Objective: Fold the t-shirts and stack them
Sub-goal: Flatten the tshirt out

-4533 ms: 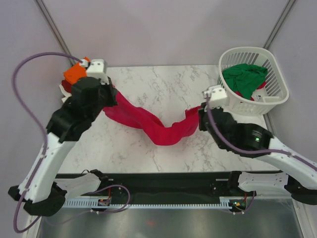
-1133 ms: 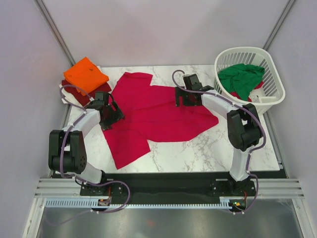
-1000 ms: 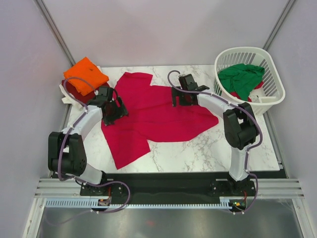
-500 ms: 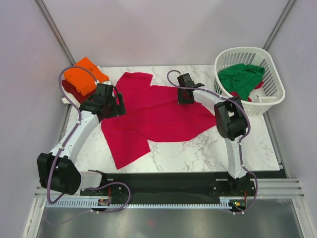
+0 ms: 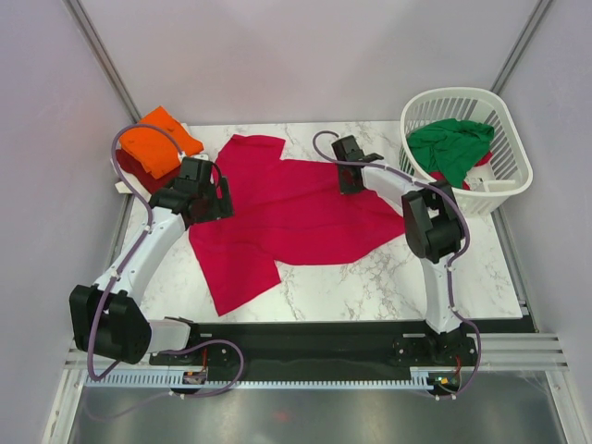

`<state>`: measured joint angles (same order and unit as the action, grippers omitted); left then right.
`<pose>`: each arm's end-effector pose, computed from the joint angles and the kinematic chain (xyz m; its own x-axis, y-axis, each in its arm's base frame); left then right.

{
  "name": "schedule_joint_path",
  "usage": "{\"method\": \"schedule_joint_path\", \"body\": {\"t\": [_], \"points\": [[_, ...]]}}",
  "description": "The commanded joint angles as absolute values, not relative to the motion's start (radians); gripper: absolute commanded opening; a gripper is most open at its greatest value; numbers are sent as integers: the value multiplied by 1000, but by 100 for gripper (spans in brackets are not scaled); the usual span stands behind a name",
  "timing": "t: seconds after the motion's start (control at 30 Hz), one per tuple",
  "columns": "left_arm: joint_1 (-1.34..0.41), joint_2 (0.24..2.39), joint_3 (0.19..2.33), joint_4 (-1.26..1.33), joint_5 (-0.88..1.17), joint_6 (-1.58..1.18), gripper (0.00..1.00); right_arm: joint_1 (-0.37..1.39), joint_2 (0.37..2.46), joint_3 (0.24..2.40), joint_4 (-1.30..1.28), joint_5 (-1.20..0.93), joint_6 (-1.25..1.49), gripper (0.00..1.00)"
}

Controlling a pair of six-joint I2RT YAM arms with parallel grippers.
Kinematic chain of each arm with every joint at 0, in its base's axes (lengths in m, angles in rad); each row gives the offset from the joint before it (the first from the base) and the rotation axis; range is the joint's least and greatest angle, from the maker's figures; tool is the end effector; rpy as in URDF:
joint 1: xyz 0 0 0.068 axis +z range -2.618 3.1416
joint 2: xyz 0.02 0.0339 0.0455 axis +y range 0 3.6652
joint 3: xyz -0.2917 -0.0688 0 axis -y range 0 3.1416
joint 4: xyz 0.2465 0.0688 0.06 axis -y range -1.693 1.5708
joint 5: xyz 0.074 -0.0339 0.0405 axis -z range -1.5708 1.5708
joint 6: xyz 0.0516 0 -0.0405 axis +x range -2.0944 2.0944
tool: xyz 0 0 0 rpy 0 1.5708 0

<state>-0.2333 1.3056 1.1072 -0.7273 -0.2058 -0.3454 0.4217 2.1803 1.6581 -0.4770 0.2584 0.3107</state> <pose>0.2670 -0.0526 0.3058 -0.7676 -0.1582 -0.6210 -0.1627 0.9854 -0.0499 0.4594 0.1916 0.1775 -0.8130 -0.0408 -0.5808 -0.0221 0.9990 -0.0392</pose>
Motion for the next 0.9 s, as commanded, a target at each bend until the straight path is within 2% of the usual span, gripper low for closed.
{"method": "schedule_joint_path", "body": {"t": [0.0,0.13,0.27,0.33,0.37,0.43,0.5,0.73,0.87], "points": [[-238,1290,1104,-718,-229,-307,89,402,2094,1726,-544,399,241,0],[-238,1296,1104,-718,-226,-307,88,344,2112,1843,-511,570,161,0],[-238,1302,1108,-719,-222,-307,88,272,2270,2031,-459,624,117,2],[-238,1299,1106,-718,-225,-307,88,258,2328,2148,-483,673,101,76],[-238,1302,1104,-718,-227,-307,88,258,2374,2189,-509,679,94,98],[-238,1302,1103,-718,-227,-307,88,259,2404,2278,-619,712,141,98],[-239,1307,1104,-718,-225,-307,88,264,2353,2232,-623,674,169,98],[-248,1313,1103,-719,-213,-316,88,360,1964,1673,-474,511,279,98],[-302,1276,1088,-724,-189,-374,88,388,1661,1285,-319,249,440,98]]}}
